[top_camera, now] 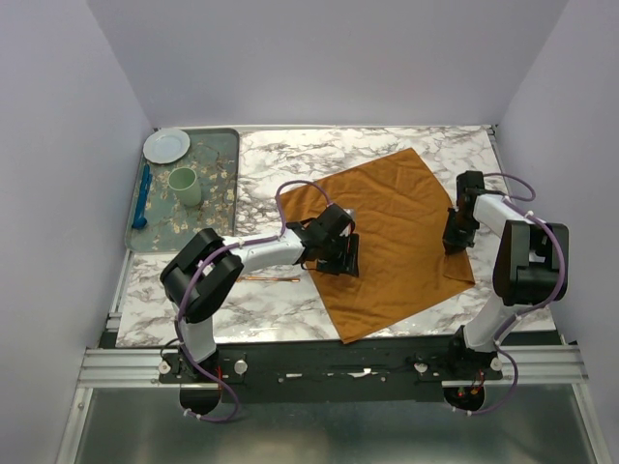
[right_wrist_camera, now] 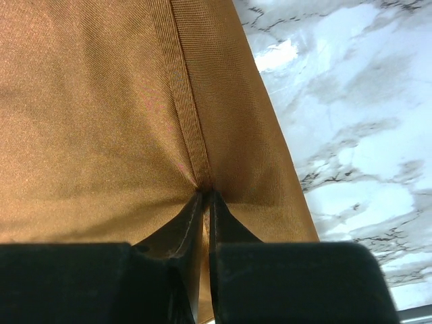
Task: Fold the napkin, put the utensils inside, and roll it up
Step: Flatten the napkin out
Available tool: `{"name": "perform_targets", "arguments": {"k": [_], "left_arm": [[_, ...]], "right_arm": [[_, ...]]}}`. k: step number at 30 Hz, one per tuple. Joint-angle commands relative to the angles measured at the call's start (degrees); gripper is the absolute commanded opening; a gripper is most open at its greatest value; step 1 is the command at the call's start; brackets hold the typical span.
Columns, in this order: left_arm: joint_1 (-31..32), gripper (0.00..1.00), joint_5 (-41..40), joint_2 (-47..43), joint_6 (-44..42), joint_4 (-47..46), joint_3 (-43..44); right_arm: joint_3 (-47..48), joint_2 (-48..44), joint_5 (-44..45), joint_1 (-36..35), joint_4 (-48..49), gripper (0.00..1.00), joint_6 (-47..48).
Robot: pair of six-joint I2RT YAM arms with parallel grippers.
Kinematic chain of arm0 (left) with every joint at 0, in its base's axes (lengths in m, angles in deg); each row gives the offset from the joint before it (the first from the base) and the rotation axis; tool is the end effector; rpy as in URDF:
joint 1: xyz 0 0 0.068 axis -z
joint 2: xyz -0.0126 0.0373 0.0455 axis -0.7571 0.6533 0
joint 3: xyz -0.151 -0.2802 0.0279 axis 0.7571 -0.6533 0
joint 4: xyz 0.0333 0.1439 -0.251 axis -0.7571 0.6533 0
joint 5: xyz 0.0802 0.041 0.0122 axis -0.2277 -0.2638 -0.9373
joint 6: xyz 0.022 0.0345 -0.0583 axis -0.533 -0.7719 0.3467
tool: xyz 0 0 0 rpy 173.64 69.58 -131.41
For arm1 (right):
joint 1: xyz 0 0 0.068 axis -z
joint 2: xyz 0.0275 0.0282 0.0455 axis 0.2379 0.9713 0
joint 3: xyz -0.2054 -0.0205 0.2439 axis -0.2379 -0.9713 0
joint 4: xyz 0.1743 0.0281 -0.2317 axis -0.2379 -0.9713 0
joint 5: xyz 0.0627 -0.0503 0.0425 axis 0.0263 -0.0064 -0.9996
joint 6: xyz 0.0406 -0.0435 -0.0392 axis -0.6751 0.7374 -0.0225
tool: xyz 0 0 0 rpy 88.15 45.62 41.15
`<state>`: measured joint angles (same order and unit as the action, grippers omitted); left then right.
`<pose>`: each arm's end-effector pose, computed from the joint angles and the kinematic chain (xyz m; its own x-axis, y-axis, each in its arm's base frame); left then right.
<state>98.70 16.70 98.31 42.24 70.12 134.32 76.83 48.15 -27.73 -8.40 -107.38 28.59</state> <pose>0.2658 -0.3281 0.1838 -0.9405 0.0889 -0.3281 0.2536 0.8261 -0.5033 0.3530 -0.0394 0.1670 -0.9081 0.3423 -0.2413 0.3621 0.9312 -0.0416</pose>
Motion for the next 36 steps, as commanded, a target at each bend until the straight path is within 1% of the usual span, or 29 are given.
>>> {"name": "perform_targets", "arguments": {"k": [1, 9, 10, 12, 13, 14, 15, 16, 17, 18, 19, 20, 22, 26, 28, 32, 36], "left_arm": [[-0.6, 0.67, -0.9, 1.8, 1.4, -1.2, -1.2], [-0.6, 0.67, 0.0, 2.9, 2.3, -2.3, -2.0], [-0.6, 0.67, 0.0, 2.9, 2.4, -2.4, -2.1], [-0.6, 0.67, 0.1, 2.7, 2.3, -2.5, -2.2], [-0.6, 0.67, 0.1, 2.6, 2.5, -2.5, -2.4], [-0.6, 0.67, 0.1, 2.5, 2.4, -2.7, -2.4], [-0.6, 0.67, 0.2, 2.4, 2.5, -2.6, -2.5], [-0.6, 0.67, 0.0, 2.5, 2.4, -2.6, -2.5], [-0.6, 0.67, 0.2, 2.5, 2.3, -2.6, -2.5], [-0.6, 0.67, 0.2, 2.6, 2.3, -2.6, -2.4], [-0.6, 0.67, 0.2, 2.5, 2.4, -2.6, -2.3], [-0.6, 0.67, 0.4, 2.4, 2.4, -2.7, -2.3], [-0.6, 0.67, 0.5, 2.5, 2.5, -2.8, -2.3], [-0.6, 0.67, 0.4, 2.0, 2.4, -3.0, -2.7], [-0.6, 0.67, 0.2, 2.2, 2.3, -2.8, -2.6], [-0.6, 0.68, 0.2, 2.3, 2.4, -2.5, -2.5], [-0.6, 0.67, -0.1, 2.1, 2.3, -2.5, -2.5]], "right_arm": [[-0.3, -0.1, 5.5, 0.7, -0.3, 0.15, 0.1], [0.0, -3.4, 6.2, 0.7, -1.8, 0.13, -0.4], [0.2, -3.3, 6.0, 0.7, -1.9, 0.20, -0.2], [0.5, -3.4, 5.5, 0.7, -2.0, 0.22, -0.3], [0.5, -3.4, 5.7, 0.7, -2.0, 0.20, -0.5], [0.4, -3.4, 5.8, 0.7, -2.0, 0.15, -0.7], [0.4, -3.3, 5.6, 0.7, -1.9, 0.09, -0.8], [0.4, -3.2, 5.6, 0.7, -1.9, 0.01, -0.9], [0.3, -3.1, 5.3, 0.7, -1.9, 0.01, -0.8], [0.1, -3.0, 4.7, 0.7, -1.5, 0.01, -0.7], [0.0, -2.7, 4.5, 0.7, -1.3, 0.11, -0.7], [-0.3, -2.2, 4.4, 0.7, -1.2, 0.18, -0.8], [-1.0, -1.6, 4.3, 0.7, -0.5, 0.20, -0.8], [-2.4, 0.0, 4.3, 0.7, 0.8, 0.20, -0.8], [-2.7, 0.4, 3.6, 0.7, 1.3, 0.18, -0.8], [-2.2, -0.3, 4.8, 0.7, 0.7, 0.11, -0.6], [-0.9, -3.1, 6.0, 0.7, -1.4, 0.04, -0.5]]}}
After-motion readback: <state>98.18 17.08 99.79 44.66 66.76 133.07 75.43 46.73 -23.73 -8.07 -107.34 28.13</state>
